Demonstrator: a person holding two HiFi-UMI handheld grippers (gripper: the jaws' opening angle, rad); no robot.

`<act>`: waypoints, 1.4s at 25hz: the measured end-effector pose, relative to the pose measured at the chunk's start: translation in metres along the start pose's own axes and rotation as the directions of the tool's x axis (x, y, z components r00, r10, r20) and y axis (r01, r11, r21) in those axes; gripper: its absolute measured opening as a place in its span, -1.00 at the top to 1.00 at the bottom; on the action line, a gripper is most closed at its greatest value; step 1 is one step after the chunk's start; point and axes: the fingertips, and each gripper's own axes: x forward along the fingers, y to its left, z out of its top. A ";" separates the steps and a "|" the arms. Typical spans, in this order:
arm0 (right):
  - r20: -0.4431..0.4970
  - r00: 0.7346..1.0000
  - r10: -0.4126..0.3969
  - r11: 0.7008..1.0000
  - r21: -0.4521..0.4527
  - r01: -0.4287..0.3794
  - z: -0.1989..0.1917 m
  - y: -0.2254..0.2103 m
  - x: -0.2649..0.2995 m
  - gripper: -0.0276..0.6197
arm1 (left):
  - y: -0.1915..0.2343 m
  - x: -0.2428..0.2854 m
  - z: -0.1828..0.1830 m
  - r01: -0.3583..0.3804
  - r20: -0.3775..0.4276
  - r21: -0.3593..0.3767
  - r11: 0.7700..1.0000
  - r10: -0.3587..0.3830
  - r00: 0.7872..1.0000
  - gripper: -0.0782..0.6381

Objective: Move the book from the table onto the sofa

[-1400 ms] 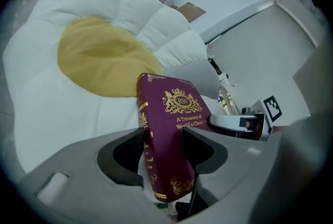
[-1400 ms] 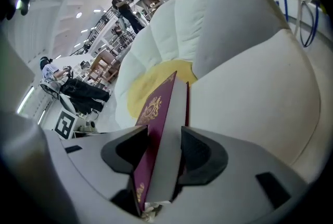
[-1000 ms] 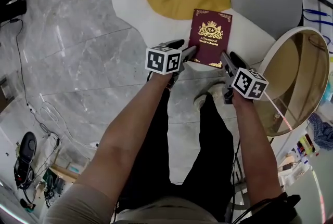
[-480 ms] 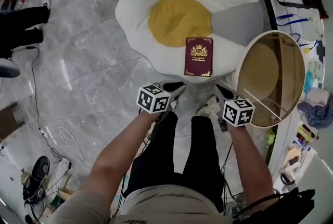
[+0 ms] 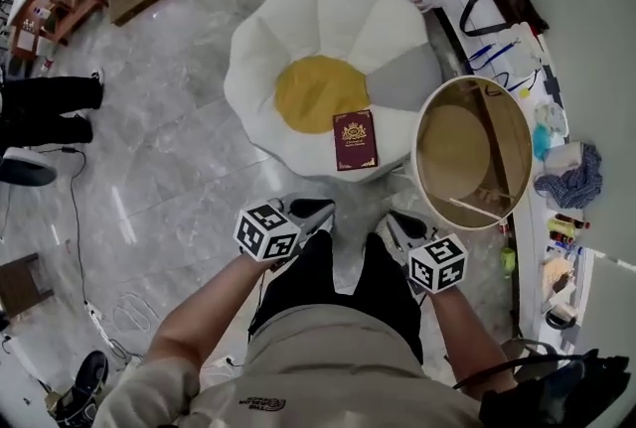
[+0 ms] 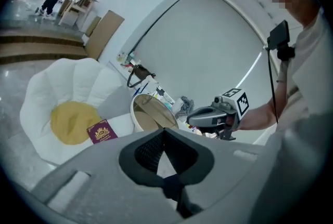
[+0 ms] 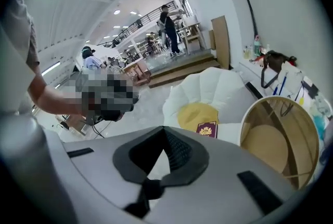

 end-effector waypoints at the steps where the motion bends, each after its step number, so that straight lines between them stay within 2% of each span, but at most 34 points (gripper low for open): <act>1: 0.012 1.000 0.004 1.000 -0.022 -0.004 0.005 0.011 -0.012 0.88 | -0.011 -0.007 0.006 -0.008 -0.001 0.033 0.999 0.008 1.000 0.76; 4: 0.054 0.998 0.024 0.999 -0.037 -0.022 0.015 0.036 -0.045 0.88 | -0.046 -0.025 0.021 -0.026 0.000 0.127 0.992 0.026 1.000 0.76; 6: 0.083 0.996 0.032 0.999 -0.047 -0.028 0.020 0.045 -0.064 0.88 | -0.068 -0.034 0.029 -0.027 0.021 0.158 0.987 0.024 1.000 0.76; 13: 0.155 0.986 0.069 0.990 -0.131 -0.049 0.015 0.074 -0.133 0.88 | -0.147 -0.047 0.027 -0.055 0.080 0.200 0.978 0.040 0.996 0.76; 20: 0.213 0.972 0.094 0.983 -0.176 -0.057 -0.014 0.087 -0.196 0.88 | -0.230 -0.035 0.008 -0.038 0.109 0.228 0.973 0.013 0.994 0.76; 35: 0.244 0.962 0.121 0.969 -0.241 -0.060 -0.085 0.123 -0.258 0.88 | -0.313 -0.037 -0.057 -0.072 0.126 0.249 0.966 0.041 0.991 0.76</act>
